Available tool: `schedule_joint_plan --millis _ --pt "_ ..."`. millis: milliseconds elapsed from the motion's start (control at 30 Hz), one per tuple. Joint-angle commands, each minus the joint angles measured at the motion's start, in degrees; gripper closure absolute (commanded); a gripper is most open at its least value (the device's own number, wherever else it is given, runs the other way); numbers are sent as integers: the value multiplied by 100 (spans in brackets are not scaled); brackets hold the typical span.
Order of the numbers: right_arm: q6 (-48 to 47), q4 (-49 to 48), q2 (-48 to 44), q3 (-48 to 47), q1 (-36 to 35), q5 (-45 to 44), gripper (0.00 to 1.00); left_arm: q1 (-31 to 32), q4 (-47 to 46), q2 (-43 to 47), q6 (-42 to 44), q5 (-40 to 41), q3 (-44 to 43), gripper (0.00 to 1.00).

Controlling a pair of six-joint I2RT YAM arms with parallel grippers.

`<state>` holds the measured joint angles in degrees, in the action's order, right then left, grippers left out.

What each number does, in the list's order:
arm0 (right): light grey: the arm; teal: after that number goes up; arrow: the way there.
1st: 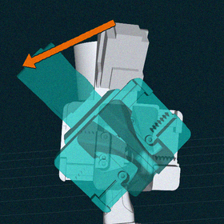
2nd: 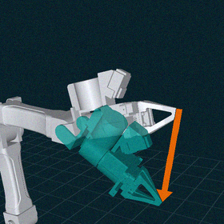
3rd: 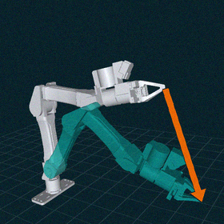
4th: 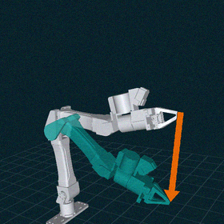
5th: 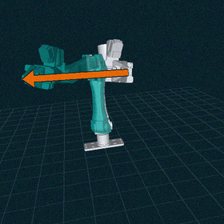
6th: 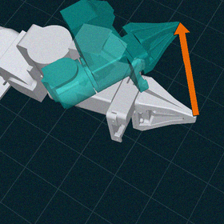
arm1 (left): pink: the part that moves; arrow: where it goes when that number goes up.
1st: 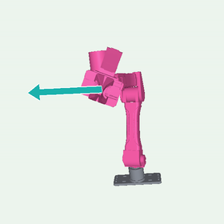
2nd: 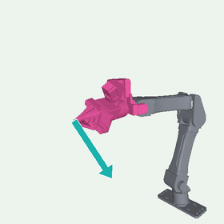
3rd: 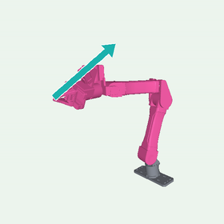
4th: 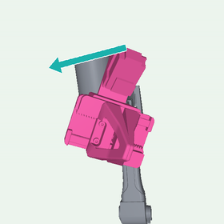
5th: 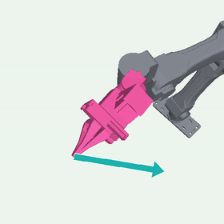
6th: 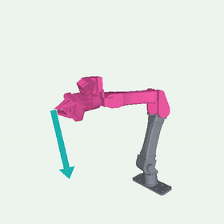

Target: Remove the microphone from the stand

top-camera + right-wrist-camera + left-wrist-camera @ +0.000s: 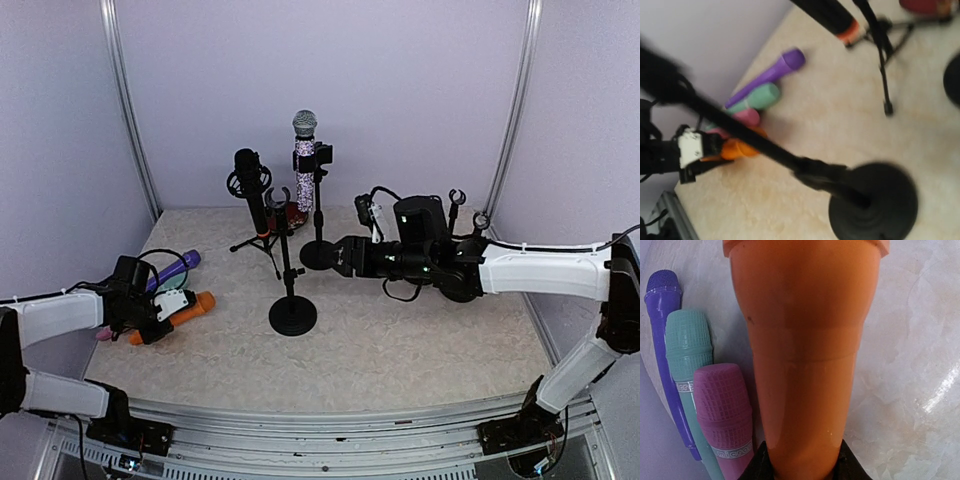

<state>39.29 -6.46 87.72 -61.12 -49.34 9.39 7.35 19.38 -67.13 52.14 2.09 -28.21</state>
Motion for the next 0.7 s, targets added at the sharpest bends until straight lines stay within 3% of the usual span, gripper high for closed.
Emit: schedule_joint_plan --millis 0,100,300,533,667 --pt "787 -282 542 -237 395 1372 34 -42 -428 -68 78 292 116 62" --pt "1014 -314 1035 -576 494 1742 33 -45 -129 91 31 -13 0 37" --pt "1519 -356 1972 -1297 624 2282 36 11 859 624 -175 -983 -679 8" --pt "1907 -279 2586 -1820 679 2405 46 491 1269 1008 -256 -1549 -916 4" --pt "2020 -275 2646 -1792 720 2350 51 1127 862 1126 -149 -1013 -328 4"
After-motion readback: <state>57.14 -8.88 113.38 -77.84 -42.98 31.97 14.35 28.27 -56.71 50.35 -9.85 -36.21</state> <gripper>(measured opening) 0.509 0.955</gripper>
